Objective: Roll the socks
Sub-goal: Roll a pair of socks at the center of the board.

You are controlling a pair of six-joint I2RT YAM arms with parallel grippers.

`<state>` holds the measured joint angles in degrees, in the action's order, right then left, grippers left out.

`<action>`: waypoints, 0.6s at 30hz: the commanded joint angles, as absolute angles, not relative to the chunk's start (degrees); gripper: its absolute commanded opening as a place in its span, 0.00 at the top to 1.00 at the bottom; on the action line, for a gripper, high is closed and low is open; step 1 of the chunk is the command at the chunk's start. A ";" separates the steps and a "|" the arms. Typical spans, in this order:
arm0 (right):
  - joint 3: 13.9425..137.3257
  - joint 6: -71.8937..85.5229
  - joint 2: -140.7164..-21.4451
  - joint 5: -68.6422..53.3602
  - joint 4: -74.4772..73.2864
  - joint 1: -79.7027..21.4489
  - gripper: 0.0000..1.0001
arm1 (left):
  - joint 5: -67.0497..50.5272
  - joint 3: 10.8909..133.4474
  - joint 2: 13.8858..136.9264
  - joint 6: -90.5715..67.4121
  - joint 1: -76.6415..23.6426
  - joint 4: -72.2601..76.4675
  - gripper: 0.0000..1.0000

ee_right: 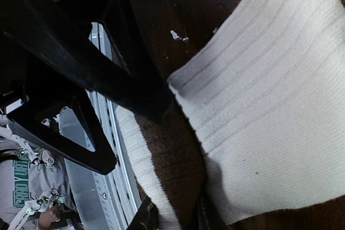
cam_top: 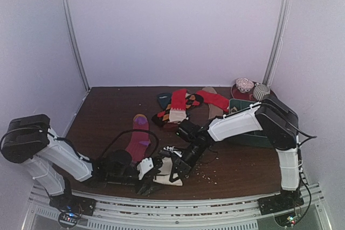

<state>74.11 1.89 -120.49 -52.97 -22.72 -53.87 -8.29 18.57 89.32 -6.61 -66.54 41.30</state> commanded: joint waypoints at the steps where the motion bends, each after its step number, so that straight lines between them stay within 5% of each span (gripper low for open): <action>1: 72.14 1.79 -126.34 -46.74 -31.50 -53.94 0.80 | -10.63 21.08 92.97 -4.85 -67.22 48.07 0.36; 5: 73.03 1.20 -127.00 -46.89 -31.96 -53.65 0.80 | -10.02 22.38 95.97 -5.26 -67.34 48.00 0.45; 15: 72.25 1.00 -126.56 -48.34 -30.13 -53.45 0.80 | -8.98 20.83 97.22 -8.55 -67.32 45.39 1.00; 18: 71.52 2.54 -125.50 -49.47 -26.92 -53.44 0.75 | -8.11 20.80 97.55 -10.08 -67.32 43.85 1.00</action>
